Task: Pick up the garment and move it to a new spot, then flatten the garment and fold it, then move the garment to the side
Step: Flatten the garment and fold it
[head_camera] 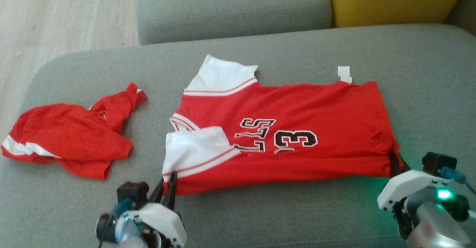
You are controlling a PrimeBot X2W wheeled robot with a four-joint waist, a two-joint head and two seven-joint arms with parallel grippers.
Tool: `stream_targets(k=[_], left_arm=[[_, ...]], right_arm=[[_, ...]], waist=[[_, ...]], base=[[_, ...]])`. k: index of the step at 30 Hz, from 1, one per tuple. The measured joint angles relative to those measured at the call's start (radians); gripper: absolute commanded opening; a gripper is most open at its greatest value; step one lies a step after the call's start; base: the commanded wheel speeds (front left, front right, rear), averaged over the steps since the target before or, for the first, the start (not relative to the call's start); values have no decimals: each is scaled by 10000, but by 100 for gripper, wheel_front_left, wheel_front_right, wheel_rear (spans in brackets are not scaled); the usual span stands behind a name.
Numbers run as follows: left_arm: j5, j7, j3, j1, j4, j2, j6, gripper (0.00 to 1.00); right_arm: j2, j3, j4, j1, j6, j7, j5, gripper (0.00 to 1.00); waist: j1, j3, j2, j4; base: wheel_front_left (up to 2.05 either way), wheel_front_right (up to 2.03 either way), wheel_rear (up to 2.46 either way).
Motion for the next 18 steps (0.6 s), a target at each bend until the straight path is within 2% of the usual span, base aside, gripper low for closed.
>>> stream_targets(k=[8, 18], left_arm=[[0, 477, -460, 641, -186, -6, -38, 0], [0, 1068, -980, 1668, -1053, 0, 128, 0]], right_arm=[[-56, -642, -796, 243, 0, 1166, -679, 0], [58, -1616, -2700, 2218, 0, 3085, -897, 0]], waist=[[0, -393, 0, -15], [0, -588, 0, 75]], base=[[0, 0, 0], [0, 0, 0]])
